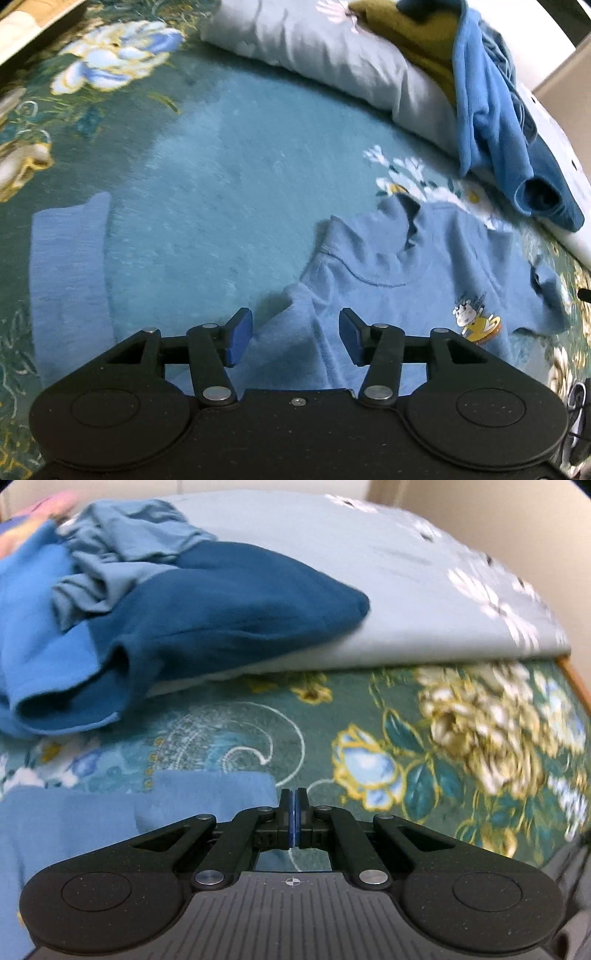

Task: Fold clothes

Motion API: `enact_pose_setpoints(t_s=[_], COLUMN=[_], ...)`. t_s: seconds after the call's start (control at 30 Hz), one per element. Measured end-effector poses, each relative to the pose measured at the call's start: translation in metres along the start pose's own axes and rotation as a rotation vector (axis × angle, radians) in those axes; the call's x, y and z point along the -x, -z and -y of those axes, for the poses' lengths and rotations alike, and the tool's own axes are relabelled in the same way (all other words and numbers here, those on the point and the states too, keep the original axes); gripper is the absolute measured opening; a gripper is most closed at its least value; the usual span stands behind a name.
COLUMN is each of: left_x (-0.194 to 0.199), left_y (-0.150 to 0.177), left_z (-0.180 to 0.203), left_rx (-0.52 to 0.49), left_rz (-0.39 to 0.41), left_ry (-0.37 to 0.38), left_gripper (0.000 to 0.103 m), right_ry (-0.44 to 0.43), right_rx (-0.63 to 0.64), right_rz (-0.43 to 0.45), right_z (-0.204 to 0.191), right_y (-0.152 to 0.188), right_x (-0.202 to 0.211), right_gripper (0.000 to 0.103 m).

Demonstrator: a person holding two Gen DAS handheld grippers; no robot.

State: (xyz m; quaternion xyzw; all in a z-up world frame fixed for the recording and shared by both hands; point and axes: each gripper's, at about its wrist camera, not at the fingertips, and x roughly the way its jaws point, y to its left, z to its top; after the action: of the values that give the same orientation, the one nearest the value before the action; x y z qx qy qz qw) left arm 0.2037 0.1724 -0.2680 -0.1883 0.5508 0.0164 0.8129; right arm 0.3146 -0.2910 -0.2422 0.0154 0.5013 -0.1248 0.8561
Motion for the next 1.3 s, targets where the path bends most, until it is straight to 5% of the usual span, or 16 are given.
enact_pose_setpoints(t_s=[0.1,0.23,0.4,0.73,0.83,0.93,1.1,1.3], left_x=[-0.004,-0.011,-0.017,-0.014,-0.011,-0.007,0.015,0.074], left_y=[0.0,0.001,0.0,-0.008,-0.007,-0.006,-0.006,-0.022], left_z=[-0.001,-0.003,-0.006,-0.011,-0.01,-0.008,0.004,0.029], left_rx=[-0.004,0.004,-0.01,0.007,-0.001,-0.032,-0.112,-0.19], left_rz=[-0.02,-0.045,-0.074,-0.079,-0.078,-0.069,-0.001,0.14], left_ry=[0.009,0.016,0.033,0.091,0.09,0.077,0.06,0.122], left_gripper=[0.05,0.05,0.05,0.041,0.029,0.004,0.003,0.003], right_ry=[-0.094,-0.345,-0.519,-0.493,-0.502,-0.485,-0.424,-0.36], right_rx=[0.045,0.196,0.433,0.607,0.624,0.643,0.557,0.411], right_rz=[0.05,0.017,-0.068,-0.153,-0.183,-0.208,-0.15,0.005], right_z=[-0.017,-0.073,-0.16,-0.205,-0.206,-0.211,-0.203,-0.159], right_y=[-0.005,-0.012,-0.013,-0.003,0.005,0.01,0.007,-0.006], right_x=[0.016,0.01,-0.029,-0.069,-0.064,-0.059,-0.035,0.04], right_gripper=[0.002,0.012,0.038,0.048,0.034,0.006,0.003,0.003])
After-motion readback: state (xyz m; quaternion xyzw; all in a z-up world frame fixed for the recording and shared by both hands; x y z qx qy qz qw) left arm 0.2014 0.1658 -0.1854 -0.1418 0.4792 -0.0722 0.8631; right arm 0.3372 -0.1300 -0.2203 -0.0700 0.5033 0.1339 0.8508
